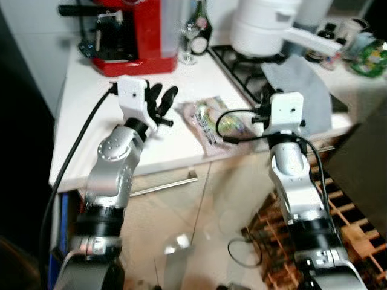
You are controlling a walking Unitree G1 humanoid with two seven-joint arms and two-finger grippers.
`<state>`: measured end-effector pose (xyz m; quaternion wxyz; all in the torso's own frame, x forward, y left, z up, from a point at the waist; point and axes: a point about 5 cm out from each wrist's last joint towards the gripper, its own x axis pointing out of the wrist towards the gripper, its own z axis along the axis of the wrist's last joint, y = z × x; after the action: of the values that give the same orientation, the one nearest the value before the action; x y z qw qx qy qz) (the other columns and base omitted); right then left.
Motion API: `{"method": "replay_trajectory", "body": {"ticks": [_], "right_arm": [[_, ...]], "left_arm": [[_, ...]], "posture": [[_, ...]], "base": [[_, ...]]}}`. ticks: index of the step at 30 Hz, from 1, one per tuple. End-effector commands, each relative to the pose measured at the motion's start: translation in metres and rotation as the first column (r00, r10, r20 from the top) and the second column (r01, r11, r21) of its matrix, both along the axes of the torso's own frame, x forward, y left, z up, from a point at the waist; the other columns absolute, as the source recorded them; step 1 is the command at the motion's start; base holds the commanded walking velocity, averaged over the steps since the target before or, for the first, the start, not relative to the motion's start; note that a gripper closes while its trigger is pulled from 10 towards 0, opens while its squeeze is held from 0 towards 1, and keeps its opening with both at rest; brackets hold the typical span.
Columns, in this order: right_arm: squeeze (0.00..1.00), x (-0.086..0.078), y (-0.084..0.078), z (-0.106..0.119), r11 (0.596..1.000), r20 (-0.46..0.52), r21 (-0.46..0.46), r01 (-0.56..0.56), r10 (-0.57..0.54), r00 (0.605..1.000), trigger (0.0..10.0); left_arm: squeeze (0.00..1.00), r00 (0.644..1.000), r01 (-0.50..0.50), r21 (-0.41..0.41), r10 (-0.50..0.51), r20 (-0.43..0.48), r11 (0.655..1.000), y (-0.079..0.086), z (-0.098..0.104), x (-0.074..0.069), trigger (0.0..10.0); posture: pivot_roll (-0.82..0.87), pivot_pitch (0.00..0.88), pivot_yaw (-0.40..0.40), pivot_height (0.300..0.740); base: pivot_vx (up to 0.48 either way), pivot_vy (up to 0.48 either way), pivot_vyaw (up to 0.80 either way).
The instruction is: Restocking fridge
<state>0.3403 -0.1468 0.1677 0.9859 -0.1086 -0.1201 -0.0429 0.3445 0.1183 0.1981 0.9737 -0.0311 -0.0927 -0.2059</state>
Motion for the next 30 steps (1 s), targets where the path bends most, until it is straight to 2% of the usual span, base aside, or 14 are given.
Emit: {"method": "replay_trajectory", "body": {"ticks": [1, 4, 10, 16, 17, 19, 21, 22, 26, 28, 30], "right_arm": [[0.00, 0.003, 0.000, 0.008, 1.000, 0.023, 0.001, 0.003, -0.003, 1.000, 10.0], [0.00, 0.003, -0.003, 0.011, 1.000, 0.031, -0.030, 0.002, -0.002, 1.000, 10.0], [0.00, 0.001, -0.013, 0.013, 0.999, 0.040, -0.022, 0.024, -0.023, 0.999, 10.0], [0.00, -0.005, -0.016, 0.016, 0.999, 0.069, -0.042, 0.019, -0.016, 0.997, 10.0], [0.00, -0.007, -0.016, 0.019, 0.999, 0.086, -0.036, 0.003, 0.000, 0.996, 10.0], [0.00, -0.010, -0.014, 0.024, 0.999, 0.097, -0.022, -0.024, 0.026, 0.995, 10.0], [0.00, -0.010, -0.013, 0.024, 0.999, 0.098, -0.023, -0.034, 0.036, 0.995, 10.0], [0.00, -0.012, -0.008, 0.020, 0.998, 0.082, -0.010, -0.065, 0.066, 0.994, 10.0], [0.00, -0.013, -0.004, 0.016, 0.996, 0.054, 0.027, -0.086, 0.084, 0.995, 10.0], [0.00, -0.014, -0.001, 0.009, 0.994, 0.024, 0.076, -0.083, 0.081, 0.996, 10.0], [0.00, -0.015, 0.002, 0.005, 0.992, 0.008, 0.102, -0.081, 0.080, 0.997, 10.0]], "left_arm": [[0.00, 1.000, -0.013, 0.008, 0.013, 0.008, 1.000, 0.000, 0.003, 0.002, 10.0], [0.00, 1.000, -0.002, 0.004, 0.002, 0.018, 1.000, -0.006, 0.005, 0.004, 10.0], [0.00, 1.000, -0.006, 0.021, 0.005, 0.021, 1.000, -0.010, 0.005, 0.005, 10.0], [0.00, 0.999, -0.042, 0.051, 0.041, 0.028, 0.998, -0.003, 0.006, 0.012, 10.0], [0.00, 0.994, -0.105, 0.099, 0.106, -0.010, 0.990, 0.005, 0.000, 0.018, 10.0], [0.00, 0.985, -0.159, 0.154, 0.167, -0.038, 0.975, 0.014, -0.006, 0.025, 10.0], [0.00, 0.983, -0.169, 0.173, 0.178, -0.035, 0.970, 0.016, -0.007, 0.026, 10.0], [0.00, 0.976, -0.206, 0.194, 0.216, -0.030, 0.959, 0.023, -0.005, 0.032, 10.0], [0.00, 0.971, -0.236, 0.175, 0.240, -0.005, 0.956, 0.030, 0.005, 0.039, 10.0], [0.00, 0.967, -0.235, 0.204, 0.250, -0.054, 0.950, 0.037, -0.005, 0.044, 10.0], [0.00, 0.970, -0.219, 0.200, 0.235, -0.062, 0.955, 0.037, -0.006, 0.045, 10.0]], "posture": [[-0.02, 0.000, -0.065, 0.740], [-0.03, 0.000, -0.063, 0.740], [-0.04, 0.000, -0.056, 0.740], [-0.06, 0.000, -0.043, 0.740], [-0.09, 0.000, -0.024, 0.740], [-0.09, 0.000, -0.021, 0.740], [-0.09, 0.000, -0.021, 0.740], [-0.09, 0.000, -0.030, 0.740], [-0.07, 0.000, -0.038, 0.740], [-0.07, 0.000, -0.043, 0.740], [-0.07, 0.000, -0.035, 0.740]], "base": [[0.000, 0.000, 0.00], [0.000, 0.000, 0.00], [0.000, 0.000, -0.73], [0.000, 0.000, -0.12], [0.000, 0.000, 0.00], [0.000, 0.000, 0.00], [0.000, 0.000, 0.00], [0.000, 0.000, 0.00], [0.000, 0.000, 0.00], [0.000, 0.000, 0.00], [0.000, 0.000, 0.00]]}}
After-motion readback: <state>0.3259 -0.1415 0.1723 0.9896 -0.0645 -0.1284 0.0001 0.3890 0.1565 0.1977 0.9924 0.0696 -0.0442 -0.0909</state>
